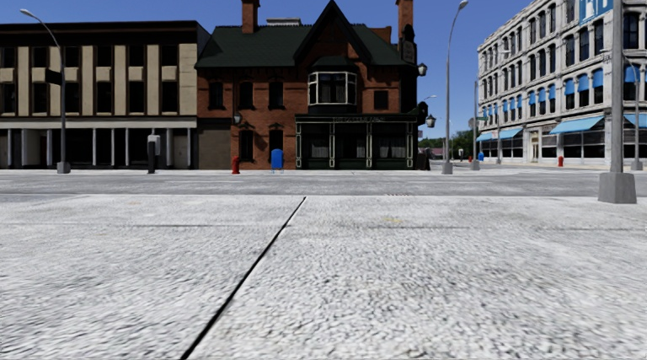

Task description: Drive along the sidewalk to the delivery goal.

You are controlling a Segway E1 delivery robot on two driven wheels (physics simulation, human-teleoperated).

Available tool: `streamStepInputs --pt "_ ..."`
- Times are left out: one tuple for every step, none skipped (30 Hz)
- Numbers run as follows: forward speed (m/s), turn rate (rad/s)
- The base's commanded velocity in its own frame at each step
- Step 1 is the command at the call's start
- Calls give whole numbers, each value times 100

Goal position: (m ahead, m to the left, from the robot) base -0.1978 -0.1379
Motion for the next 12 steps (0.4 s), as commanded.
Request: streamStepInputs --pt "0 0" --pt "0 0" --pt "0 0" --pt "0 0" --pt "0 0" --pt "0 0" --pt "0 0" --pt "0 0" --pt "0 0" --pt "0 0" --pt "0 0" --pt "0 0"
